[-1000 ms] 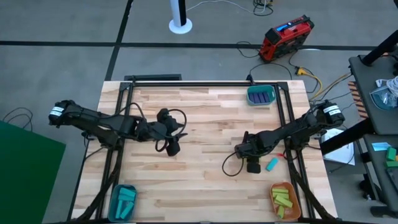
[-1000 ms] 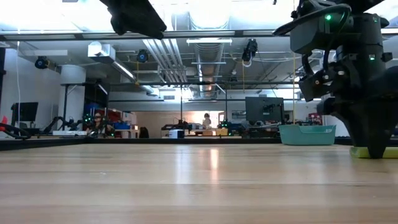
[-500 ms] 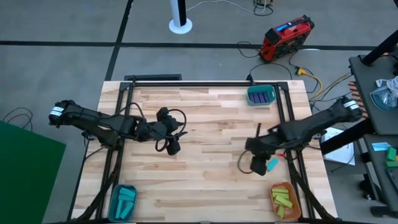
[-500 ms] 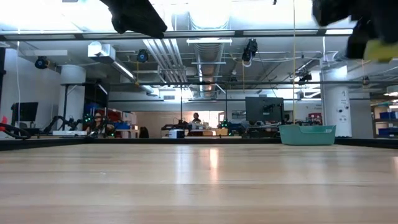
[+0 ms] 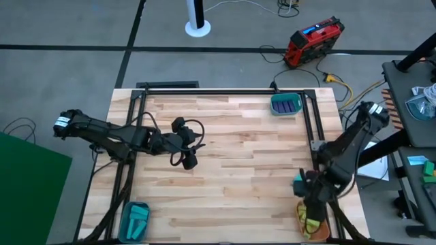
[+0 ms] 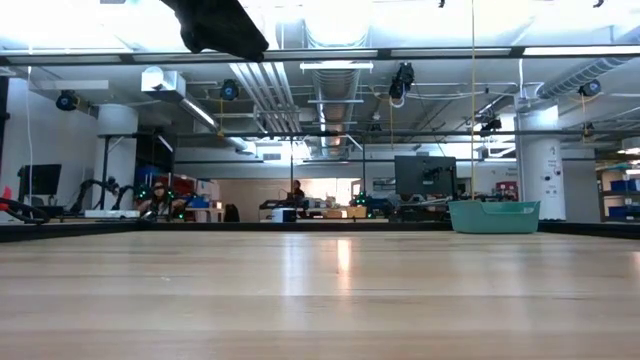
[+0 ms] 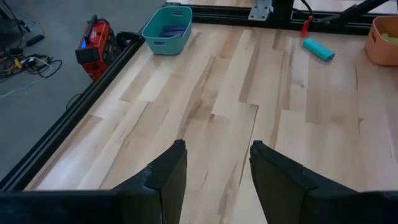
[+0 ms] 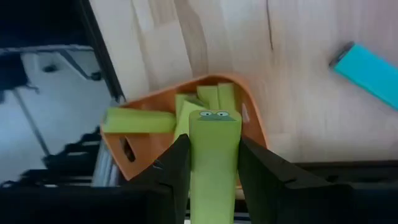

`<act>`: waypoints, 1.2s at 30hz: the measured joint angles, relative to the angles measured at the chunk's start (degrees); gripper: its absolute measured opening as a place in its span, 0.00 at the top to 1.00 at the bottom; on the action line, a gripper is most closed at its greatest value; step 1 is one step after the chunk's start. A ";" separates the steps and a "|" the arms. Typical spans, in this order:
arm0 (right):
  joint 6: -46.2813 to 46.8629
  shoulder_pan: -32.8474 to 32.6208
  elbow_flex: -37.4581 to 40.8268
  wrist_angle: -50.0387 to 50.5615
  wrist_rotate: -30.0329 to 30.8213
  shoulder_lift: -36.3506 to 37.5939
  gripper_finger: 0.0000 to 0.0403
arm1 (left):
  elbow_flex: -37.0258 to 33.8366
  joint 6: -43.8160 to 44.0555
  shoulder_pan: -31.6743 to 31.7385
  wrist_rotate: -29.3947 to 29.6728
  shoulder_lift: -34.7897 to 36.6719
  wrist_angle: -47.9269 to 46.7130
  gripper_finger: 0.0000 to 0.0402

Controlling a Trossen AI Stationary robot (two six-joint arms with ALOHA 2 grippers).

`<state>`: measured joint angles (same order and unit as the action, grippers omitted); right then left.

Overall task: Sort blocks
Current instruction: Put the green block into the orange bin, then put the light blue block into the bottom blue bin

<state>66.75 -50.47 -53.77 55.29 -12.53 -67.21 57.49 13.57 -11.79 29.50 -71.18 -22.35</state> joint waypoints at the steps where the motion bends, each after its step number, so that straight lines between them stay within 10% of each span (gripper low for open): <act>1: 0.45 -1.07 0.01 -0.18 0.07 -0.74 0.72 | 0.00 -0.32 0.00 0.00 0.00 -0.02 0.62; 25: 5.35 -5.37 -1.72 -4.71 1.73 -8.86 0.48 | 0.00 -1.08 0.02 0.04 0.00 0.00 0.62; 36: 36.27 11.96 -1.90 17.29 7.75 -2.72 0.50 | 0.00 -1.08 0.63 0.15 0.00 0.98 0.62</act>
<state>103.01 -38.51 -55.67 72.58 -4.78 -69.93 57.49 12.49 -11.16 29.65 -71.18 -21.37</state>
